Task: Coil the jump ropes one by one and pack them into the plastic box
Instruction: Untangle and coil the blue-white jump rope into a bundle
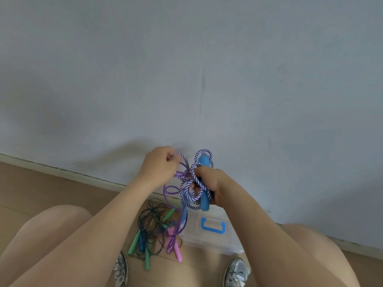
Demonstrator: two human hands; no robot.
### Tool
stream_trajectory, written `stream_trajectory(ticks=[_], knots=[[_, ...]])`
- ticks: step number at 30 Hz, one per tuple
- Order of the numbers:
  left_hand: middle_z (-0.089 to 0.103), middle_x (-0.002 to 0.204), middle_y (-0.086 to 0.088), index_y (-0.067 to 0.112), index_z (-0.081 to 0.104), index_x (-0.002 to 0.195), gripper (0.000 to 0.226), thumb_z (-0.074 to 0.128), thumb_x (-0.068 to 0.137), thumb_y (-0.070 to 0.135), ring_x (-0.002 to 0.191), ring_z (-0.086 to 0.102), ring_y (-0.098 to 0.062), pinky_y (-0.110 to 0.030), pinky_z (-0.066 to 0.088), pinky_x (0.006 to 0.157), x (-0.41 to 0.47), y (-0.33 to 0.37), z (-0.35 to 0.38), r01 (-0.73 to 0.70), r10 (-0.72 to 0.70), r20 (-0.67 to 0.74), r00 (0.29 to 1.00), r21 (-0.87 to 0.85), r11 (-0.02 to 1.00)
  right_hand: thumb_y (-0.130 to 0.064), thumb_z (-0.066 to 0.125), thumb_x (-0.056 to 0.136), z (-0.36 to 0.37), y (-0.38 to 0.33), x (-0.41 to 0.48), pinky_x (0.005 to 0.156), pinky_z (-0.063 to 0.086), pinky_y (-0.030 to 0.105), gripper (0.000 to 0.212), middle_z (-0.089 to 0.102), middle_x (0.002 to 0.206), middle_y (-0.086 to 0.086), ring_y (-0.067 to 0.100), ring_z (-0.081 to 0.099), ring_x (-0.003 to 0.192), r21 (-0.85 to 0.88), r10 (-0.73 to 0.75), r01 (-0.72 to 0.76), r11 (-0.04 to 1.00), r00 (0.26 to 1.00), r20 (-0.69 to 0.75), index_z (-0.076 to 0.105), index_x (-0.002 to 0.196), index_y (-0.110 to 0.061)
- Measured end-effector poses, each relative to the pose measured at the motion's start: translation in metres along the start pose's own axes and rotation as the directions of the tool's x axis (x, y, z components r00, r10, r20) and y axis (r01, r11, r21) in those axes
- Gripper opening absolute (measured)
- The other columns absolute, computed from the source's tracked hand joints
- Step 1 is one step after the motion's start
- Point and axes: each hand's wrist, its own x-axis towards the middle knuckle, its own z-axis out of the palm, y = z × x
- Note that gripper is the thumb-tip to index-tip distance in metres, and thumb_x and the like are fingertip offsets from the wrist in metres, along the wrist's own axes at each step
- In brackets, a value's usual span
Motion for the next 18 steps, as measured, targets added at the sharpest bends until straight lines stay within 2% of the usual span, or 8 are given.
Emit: stream_trajectory(ticks=[1, 3, 4, 5, 8, 11, 15, 18], knots=[[0.069, 0.064, -0.001, 0.009, 0.067, 0.077, 0.029, 0.058, 0.101, 0.023, 0.070, 0.061, -0.030, -0.036, 0.047, 0.067, 0.003, 0.003, -0.001, 0.117, -0.121, 0.005, 0.993, -0.288, 0.951, -0.018, 0.058, 0.095, -0.002, 0.000, -0.001, 0.054, 0.051, 0.025, 0.015, 0.066, 0.064, 0.006, 0.019, 0.056, 0.047, -0.022, 0.023, -0.023, 0.999, 1.000, 0.013, 0.063, 0.085, -0.008], [0.060, 0.056, -0.004, 0.007, 0.063, 0.074, 0.029, 0.056, 0.101, 0.012, 0.064, 0.055, -0.025, -0.036, 0.046, 0.069, 0.006, 0.016, -0.003, 0.298, -0.276, 0.149, 0.950, -0.698, 0.651, -0.020, 0.057, 0.094, -0.002, 0.002, -0.001, 0.061, 0.052, 0.029, 0.016, 0.066, 0.067, 0.006, 0.019, 0.058, 0.053, -0.056, 0.073, -0.070, 0.996, 0.996, 0.056, 0.062, 0.083, -0.010], [0.048, 0.049, -0.002, 0.009, 0.060, 0.075, 0.026, 0.055, 0.101, 0.011, 0.058, 0.050, -0.022, -0.035, 0.042, 0.068, 0.006, 0.021, -0.005, 0.356, -0.299, 0.225, 0.927, -0.773, 0.525, -0.021, 0.056, 0.094, -0.002, 0.003, -0.001, 0.064, 0.051, 0.031, 0.017, 0.066, 0.067, 0.006, 0.019, 0.058, 0.055, -0.076, 0.091, -0.086, 0.993, 0.993, 0.072, 0.061, 0.083, -0.010], [0.037, 0.044, 0.001, 0.009, 0.059, 0.077, 0.023, 0.057, 0.099, 0.012, 0.050, 0.043, -0.019, -0.034, 0.038, 0.065, 0.005, 0.024, -0.008, 0.397, -0.298, 0.278, 0.913, -0.773, 0.495, -0.022, 0.055, 0.094, -0.001, 0.004, -0.001, 0.063, 0.051, 0.030, 0.017, 0.066, 0.067, 0.005, 0.018, 0.059, 0.054, -0.098, 0.100, -0.092, 0.991, 0.992, 0.077, 0.061, 0.084, -0.011], [0.032, 0.040, 0.009, 0.001, 0.069, 0.097, 0.026, 0.059, 0.106, 0.024, 0.041, 0.026, -0.011, -0.031, 0.025, 0.058, -0.003, 0.025, -0.013, 0.451, -0.272, 0.394, 0.878, -0.489, 0.747, -0.021, 0.054, 0.095, 0.001, 0.006, -0.003, 0.055, 0.051, 0.023, 0.015, 0.066, 0.065, 0.005, 0.016, 0.058, 0.045, -0.184, 0.088, -0.077, 0.980, 0.995, 0.054, 0.062, 0.089, -0.010], [0.029, 0.047, 0.007, 0.005, 0.075, 0.112, 0.035, 0.047, 0.111, 0.027, 0.048, 0.035, -0.013, -0.031, 0.028, 0.062, -0.008, 0.022, -0.015, 0.414, -0.237, 0.456, 0.858, -0.339, 0.845, -0.018, 0.058, 0.092, 0.001, 0.008, -0.003, 0.055, 0.054, 0.026, 0.015, 0.067, 0.065, 0.006, 0.018, 0.059, 0.044, -0.245, 0.052, -0.051, 0.968, 0.999, 0.000, 0.066, 0.087, -0.007], [0.065, 0.065, 0.002, 0.007, 0.081, 0.092, 0.032, 0.052, 0.104, 0.012, 0.069, 0.060, -0.009, -0.020, 0.046, 0.076, -0.006, 0.027, -0.018, 0.214, -0.098, 0.303, 0.948, -0.378, 0.901, -0.010, 0.063, 0.090, -0.001, 0.008, -0.002, 0.045, 0.049, 0.024, 0.010, 0.062, 0.070, 0.016, 0.018, 0.054, 0.035, -0.141, -0.010, -0.002, 0.990, 0.996, -0.088, 0.064, 0.093, 0.000], [0.042, 0.048, 0.003, -0.007, 0.068, 0.091, 0.028, 0.045, 0.103, 0.005, 0.050, 0.037, -0.017, -0.031, 0.045, 0.072, -0.003, 0.029, -0.017, 0.265, -0.088, 0.325, 0.941, -0.553, 0.790, -0.011, 0.062, 0.091, -0.004, 0.005, -0.001, 0.045, 0.049, 0.023, 0.010, 0.064, 0.070, 0.014, 0.017, 0.055, 0.036, -0.069, -0.013, 0.006, 0.998, 0.996, -0.092, 0.063, 0.094, -0.002]])
